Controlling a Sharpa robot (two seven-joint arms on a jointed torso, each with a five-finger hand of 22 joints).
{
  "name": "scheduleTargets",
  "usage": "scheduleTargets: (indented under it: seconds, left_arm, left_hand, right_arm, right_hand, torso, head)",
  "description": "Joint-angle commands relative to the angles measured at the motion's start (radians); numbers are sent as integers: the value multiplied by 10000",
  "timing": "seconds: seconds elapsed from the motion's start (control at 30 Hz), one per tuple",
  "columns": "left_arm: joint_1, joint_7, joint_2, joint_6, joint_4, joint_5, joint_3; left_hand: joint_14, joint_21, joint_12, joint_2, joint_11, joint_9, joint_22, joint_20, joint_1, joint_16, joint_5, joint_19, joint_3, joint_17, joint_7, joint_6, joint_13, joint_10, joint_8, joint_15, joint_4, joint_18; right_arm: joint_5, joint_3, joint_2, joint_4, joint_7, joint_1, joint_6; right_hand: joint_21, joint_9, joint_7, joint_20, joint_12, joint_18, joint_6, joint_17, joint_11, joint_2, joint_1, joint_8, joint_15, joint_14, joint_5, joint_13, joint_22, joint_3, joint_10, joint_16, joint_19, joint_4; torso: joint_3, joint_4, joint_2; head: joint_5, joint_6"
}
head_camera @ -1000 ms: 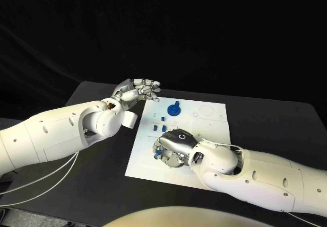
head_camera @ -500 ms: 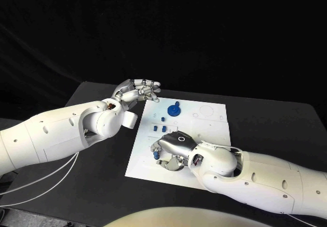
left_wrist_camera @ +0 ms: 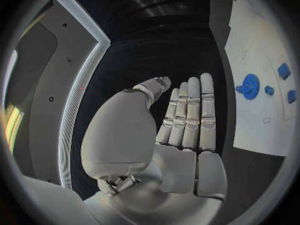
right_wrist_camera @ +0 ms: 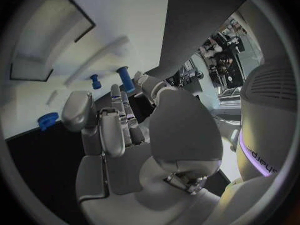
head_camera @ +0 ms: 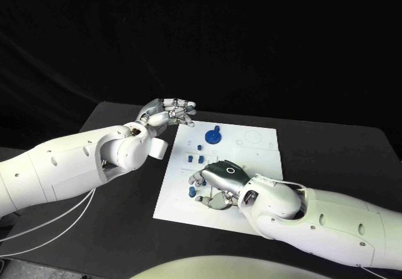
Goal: Assemble the parts on the task board
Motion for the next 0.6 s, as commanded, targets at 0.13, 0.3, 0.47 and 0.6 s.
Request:
scheduleTargets:
  seconds: [0.13, 0.3, 0.47, 0.6]
  left_arm:
    - [5, 41, -1, 155, 6, 47, 5]
    - [4, 28, -8, 174, -16, 48, -2]
    - [3, 20, -42, 170, -37, 51, -31]
    - [2, 22, -50, 177, -46, 70, -54]
  left_hand:
    - [-2, -35, -46, 46, 45, -15, -11, -13, 22, -32, 29, 69, -30, -11, 48, -8, 11, -10, -39, 21, -12, 26]
    - [-2, -47, -49, 53, 45, -21, -17, -12, 13, -33, 28, 72, -46, -18, 47, -8, 15, -15, -42, 22, -8, 26]
    - [-2, -47, -49, 53, 45, -21, -17, -12, 13, -33, 28, 72, -46, -18, 47, -8, 15, -15, -42, 22, -8, 26]
    - [-2, -47, -49, 53, 45, -21, -17, -12, 13, -33, 28, 72, -46, -18, 47, -8, 15, -15, -42, 22, -8, 26]
  right_arm:
    - [1169, 128, -716, 520, 686, 176, -1461]
    - [3613, 192, -1730, 893, 668, 677, -1201]
    - [5967, 209, -2896, 1146, 217, 1107, -564]
    - [6624, 185, -3827, 1357, -324, 1263, 100]
  right_hand:
    - [-214, 0, 11, 10, 106, 101, 50, -191, -6, 207, 118, 30, 77, 189, 51, 18, -10, -87, -99, -110, -111, -38]
    - [-118, 3, 80, 14, 493, 85, 226, -132, -34, 294, 99, 93, 59, 219, 51, 112, 41, -155, 461, -69, -38, 36]
    - [528, 27, -50, -57, 1087, -23, 314, 312, -244, 324, 5, 191, -76, 353, 96, 386, 354, -275, 1512, 166, 256, 142]
    - [1569, 249, -452, -382, 2406, -218, 626, 1114, -701, 133, -494, 633, -446, 561, 427, 1301, 869, -875, 3109, 584, 705, 449]
  torso:
    - [8, -23, -21]
    - [1, -36, -37]
    - [-10, -134, -92]
    - [-2, -246, -134]
  head:
    - [-184, 121]
    - [-564, 239]
    - [-852, 288]
    - [-1172, 293]
